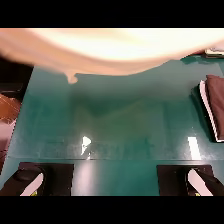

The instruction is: Fold the shirts.

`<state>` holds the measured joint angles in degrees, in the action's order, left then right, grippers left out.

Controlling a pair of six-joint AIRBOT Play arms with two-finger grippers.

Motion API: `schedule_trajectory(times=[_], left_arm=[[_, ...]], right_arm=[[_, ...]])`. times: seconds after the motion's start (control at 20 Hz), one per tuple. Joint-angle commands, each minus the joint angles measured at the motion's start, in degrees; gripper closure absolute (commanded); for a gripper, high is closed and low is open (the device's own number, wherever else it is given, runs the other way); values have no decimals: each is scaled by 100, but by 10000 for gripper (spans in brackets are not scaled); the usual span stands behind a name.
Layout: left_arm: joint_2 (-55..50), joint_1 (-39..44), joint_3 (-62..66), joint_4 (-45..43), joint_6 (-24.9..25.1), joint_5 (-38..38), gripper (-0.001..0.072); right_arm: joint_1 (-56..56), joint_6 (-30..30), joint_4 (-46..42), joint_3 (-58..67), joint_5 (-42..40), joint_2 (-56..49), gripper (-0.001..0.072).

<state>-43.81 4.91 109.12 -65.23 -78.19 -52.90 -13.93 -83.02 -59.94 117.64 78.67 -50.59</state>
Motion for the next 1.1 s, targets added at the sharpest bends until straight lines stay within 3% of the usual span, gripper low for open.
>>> schedule_trajectory(times=[0.0,0.25,0.35,0.6,0.8,0.85,0.9,0.95,1.0,1.05], left_arm=[[216,-7,74,-627,-452,4,682],[-813,-7,-219,-1115,-597,-1943,680],[-1403,-7,-769,-1104,-597,-2284,680],[-2723,-7,-2774,-949,-581,-1364,679],[-3781,-7,-3062,-981,-361,-579,654],[-3930,-7,-3051,-977,-367,-503,368],[-4017,-20,-3018,-984,-365,-474,161],[-4046,-66,-2979,-986,-365,-448,155],[-4041,-146,-2918,-973,-365,-461,155],[-4026,-284,-2802,-949,-369,-581,155]], right_arm=[[-422,-2,-9,302,195,26,701],[-415,-195,57,299,756,-734,702],[-52,-249,-9,122,957,-1316,702],[1421,-240,-1163,-1497,695,-2813,701],[1902,-240,-1152,-1725,-269,-4026,701],[1939,-240,-1156,-1725,-501,-4214,700],[1945,-240,-1152,-1725,-647,-4343,699],[1943,-240,-1147,-1722,-743,-4430,685],[1886,-240,-1139,-1722,-754,-4463,498],[1816,-236,-990,-1720,-695,-4457,385]])
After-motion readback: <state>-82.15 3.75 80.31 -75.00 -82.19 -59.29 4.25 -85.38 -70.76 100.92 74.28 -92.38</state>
